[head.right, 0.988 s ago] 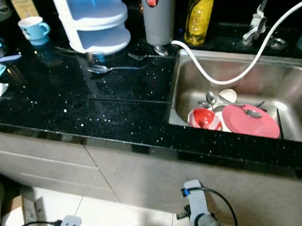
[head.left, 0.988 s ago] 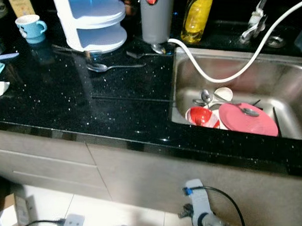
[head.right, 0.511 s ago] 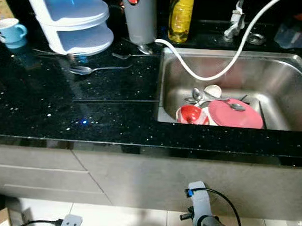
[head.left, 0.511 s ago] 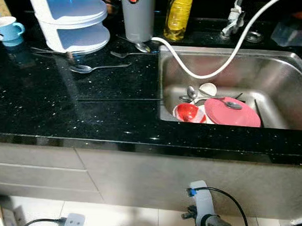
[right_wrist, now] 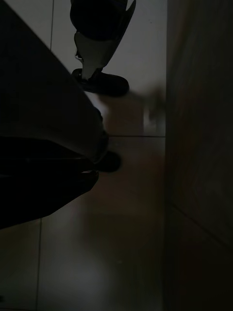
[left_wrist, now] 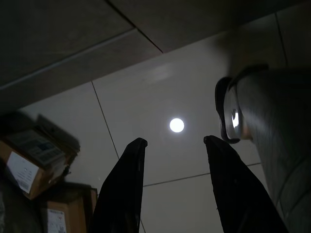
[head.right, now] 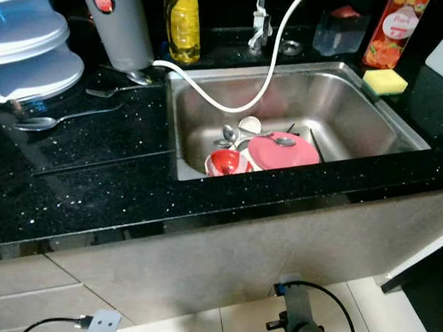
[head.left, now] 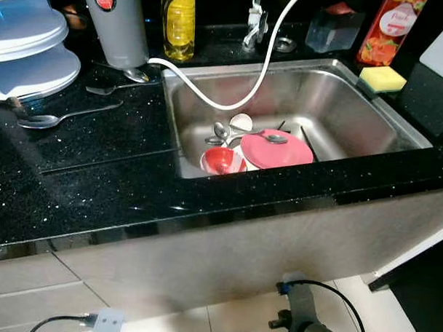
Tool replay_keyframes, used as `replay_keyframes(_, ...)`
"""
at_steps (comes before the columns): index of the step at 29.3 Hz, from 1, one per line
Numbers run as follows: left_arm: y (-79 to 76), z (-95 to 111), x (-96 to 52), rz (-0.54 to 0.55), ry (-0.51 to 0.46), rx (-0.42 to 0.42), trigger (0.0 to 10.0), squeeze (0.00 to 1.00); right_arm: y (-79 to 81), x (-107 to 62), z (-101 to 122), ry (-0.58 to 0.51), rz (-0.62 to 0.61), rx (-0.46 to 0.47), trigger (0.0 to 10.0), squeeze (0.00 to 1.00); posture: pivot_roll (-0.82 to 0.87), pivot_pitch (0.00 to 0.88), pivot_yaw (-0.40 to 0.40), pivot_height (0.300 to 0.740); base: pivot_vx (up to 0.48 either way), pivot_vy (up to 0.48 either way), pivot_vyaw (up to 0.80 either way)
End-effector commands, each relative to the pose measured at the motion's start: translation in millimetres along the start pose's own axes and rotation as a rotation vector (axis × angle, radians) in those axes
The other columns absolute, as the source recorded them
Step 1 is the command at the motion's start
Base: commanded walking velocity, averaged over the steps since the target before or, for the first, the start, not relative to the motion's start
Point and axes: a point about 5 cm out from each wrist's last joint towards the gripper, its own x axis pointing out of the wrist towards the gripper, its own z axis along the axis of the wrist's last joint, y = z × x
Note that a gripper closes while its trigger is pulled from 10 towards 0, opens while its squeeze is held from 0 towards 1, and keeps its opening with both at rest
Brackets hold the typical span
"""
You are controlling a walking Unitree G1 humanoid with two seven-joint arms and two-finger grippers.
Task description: Kitchen organization
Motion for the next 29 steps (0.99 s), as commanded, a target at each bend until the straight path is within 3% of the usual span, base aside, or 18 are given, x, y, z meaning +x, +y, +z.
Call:
replay_keyframes(1, -1.9, -9.2, -2.2, -0.008, 0.035, 0.003, 10.0, 0.00, 0.9, -0.3, -2.3, 0.008, 0.007, -0.008, 10.0, 0.00, 0.04, 0.080, 0.007, 0.740, 0.000, 0.000, 0.00)
replay_keyframes(16, -1.3, -10.3, -2.5, -0.009, 0.037, 0.004, 10.0, 0.00, 2.8, 0.0, -3.0, 0.013, 0.014, -0.016, 10.0, 0.00, 0.04, 0.070, 0.004, 0.740, -0.017, 0.000, 0.00)
replay_keyframes(29, -2.0, -5.0, -1.4, -0.012, 0.013, 0.012, 10.0, 0.00, 3.0, 0.4, -1.5, 0.008, 0.016, -0.018, 10.0, 0.00, 0.04, 0.066, 0.006, 0.740, -0.365, 0.000, 0.00)
